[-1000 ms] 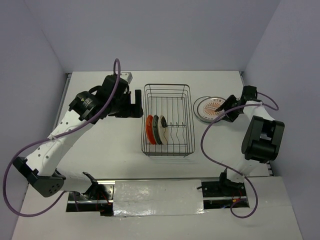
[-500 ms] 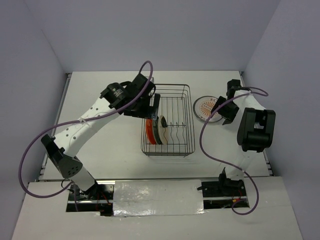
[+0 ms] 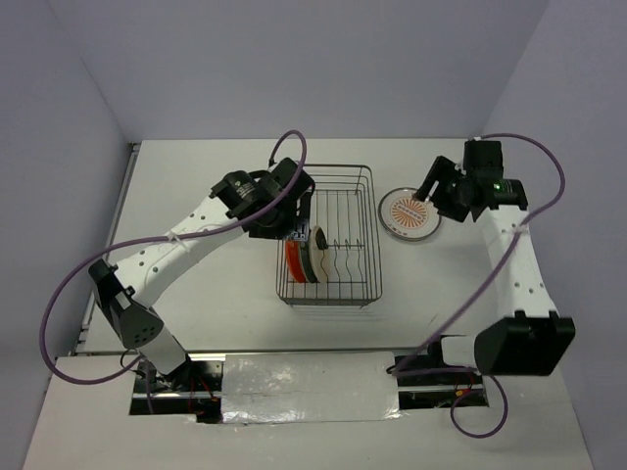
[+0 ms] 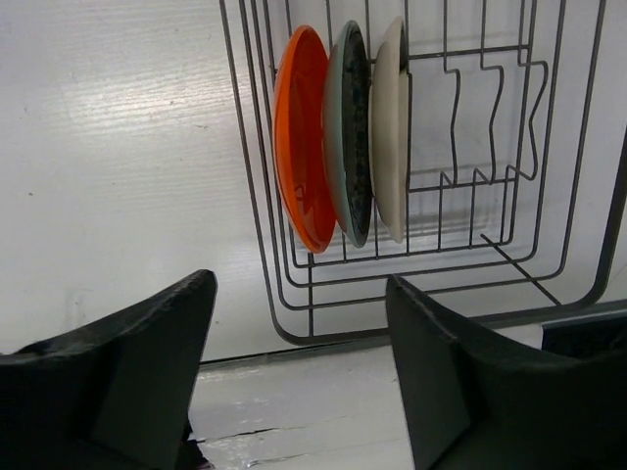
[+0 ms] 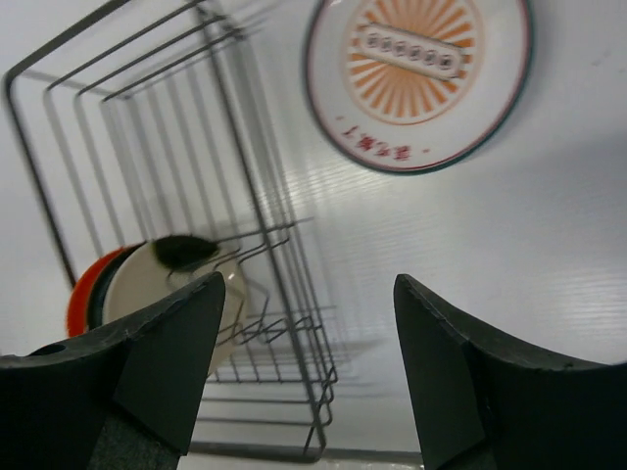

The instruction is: Unload the plates from the dish rack

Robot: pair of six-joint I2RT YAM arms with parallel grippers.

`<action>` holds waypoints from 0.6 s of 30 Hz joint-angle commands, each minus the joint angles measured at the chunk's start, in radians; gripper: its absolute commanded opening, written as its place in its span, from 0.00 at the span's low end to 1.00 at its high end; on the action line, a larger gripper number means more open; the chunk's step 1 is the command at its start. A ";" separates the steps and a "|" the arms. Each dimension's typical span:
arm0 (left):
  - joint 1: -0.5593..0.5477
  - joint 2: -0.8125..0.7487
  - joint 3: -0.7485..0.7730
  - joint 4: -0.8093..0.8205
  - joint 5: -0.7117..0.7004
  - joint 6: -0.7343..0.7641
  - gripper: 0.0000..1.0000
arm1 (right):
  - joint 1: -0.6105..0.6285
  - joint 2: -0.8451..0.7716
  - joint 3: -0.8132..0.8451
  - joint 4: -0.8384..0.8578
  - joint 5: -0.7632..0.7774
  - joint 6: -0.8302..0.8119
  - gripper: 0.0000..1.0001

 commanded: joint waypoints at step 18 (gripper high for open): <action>-0.009 0.118 -0.142 0.139 -0.130 -0.097 0.50 | 0.107 -0.235 -0.169 -0.082 -0.063 -0.025 0.77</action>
